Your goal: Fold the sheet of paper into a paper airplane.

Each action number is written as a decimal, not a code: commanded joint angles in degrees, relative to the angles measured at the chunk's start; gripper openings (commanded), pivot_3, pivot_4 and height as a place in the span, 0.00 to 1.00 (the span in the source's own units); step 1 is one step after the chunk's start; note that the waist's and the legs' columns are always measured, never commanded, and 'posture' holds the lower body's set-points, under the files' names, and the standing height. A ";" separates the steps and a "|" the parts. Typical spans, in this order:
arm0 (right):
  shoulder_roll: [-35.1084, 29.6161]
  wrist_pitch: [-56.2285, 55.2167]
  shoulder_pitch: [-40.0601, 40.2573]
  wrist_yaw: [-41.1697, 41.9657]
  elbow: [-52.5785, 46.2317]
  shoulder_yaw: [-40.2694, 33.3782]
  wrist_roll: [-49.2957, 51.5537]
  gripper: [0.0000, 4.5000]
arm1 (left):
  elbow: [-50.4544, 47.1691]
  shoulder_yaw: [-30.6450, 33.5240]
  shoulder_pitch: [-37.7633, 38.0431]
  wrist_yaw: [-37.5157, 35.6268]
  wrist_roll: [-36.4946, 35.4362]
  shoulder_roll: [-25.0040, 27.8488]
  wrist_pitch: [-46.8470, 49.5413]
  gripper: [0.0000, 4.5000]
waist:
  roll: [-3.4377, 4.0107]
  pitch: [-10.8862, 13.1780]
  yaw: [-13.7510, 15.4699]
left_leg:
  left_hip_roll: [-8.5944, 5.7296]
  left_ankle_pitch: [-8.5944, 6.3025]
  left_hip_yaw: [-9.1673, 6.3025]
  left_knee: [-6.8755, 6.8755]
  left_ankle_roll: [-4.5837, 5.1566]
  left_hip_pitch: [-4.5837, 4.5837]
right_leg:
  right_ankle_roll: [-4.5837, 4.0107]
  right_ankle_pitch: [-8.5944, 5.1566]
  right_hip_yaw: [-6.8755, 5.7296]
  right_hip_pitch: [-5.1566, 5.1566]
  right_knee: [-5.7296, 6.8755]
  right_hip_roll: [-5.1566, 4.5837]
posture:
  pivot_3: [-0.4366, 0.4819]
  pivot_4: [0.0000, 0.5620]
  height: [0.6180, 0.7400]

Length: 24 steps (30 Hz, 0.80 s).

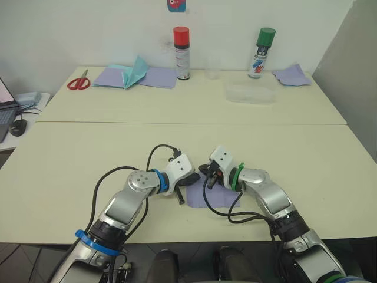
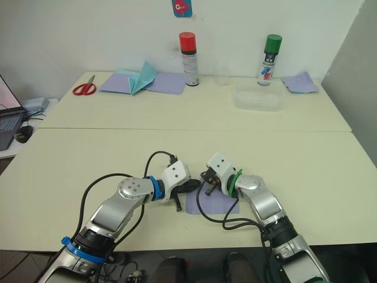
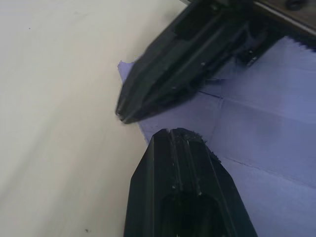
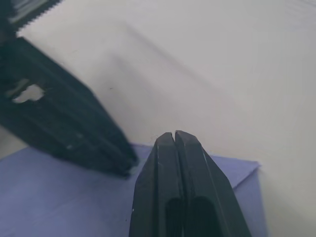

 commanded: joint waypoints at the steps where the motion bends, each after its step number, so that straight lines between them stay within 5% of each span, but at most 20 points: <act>1: -0.96 1.38 -0.19 -3.36 3.10 -2.88 -1.38 0.00 | 1.60 -2.01 1.27 -0.83 1.49 0.69 0.96 0.00 | -0.01 0.00 0.03 | 0.00 0.00 0.00 0.00 0.00 0.00 | -0.01 0.00 0.00 0.00 0.00 0.00 | 0.48 0.27 1.00; 14: -2.98 0.27 1.59 -4.21 1.85 -5.26 -0.78 0.00 | 2.50 -2.44 1.43 -0.81 1.89 0.99 -0.05 0.00 | 0.00 -0.08 0.13 | 0.00 0.00 0.00 -0.01 0.00 0.02 | -0.02 -0.01 0.02 0.04 -0.01 -0.08 | 0.48 0.27 1.00; 19: -0.44 -1.58 2.34 -1.40 -3.13 -10.62 6.71 0.00 | 3.17 -2.68 1.07 -0.66 2.03 0.57 -0.52 0.00 | 0.01 -0.05 0.15 | 0.00 0.00 0.04 -0.02 0.00 0.01 | 0.01 0.00 0.02 0.03 -0.01 -0.08 | 0.48 0.27 1.00; 24: -6.89 2.86 3.30 3.42 -9.17 -12.93 9.50 0.00 | 4.15 -3.12 0.84 -0.58 2.34 0.08 -1.16 0.00 | 0.07 0.00 0.25 | 0.00 0.00 0.02 -0.01 0.00 -0.07 | 0.03 0.02 0.01 -0.01 -0.01 -0.13 | 0.48 0.27 1.00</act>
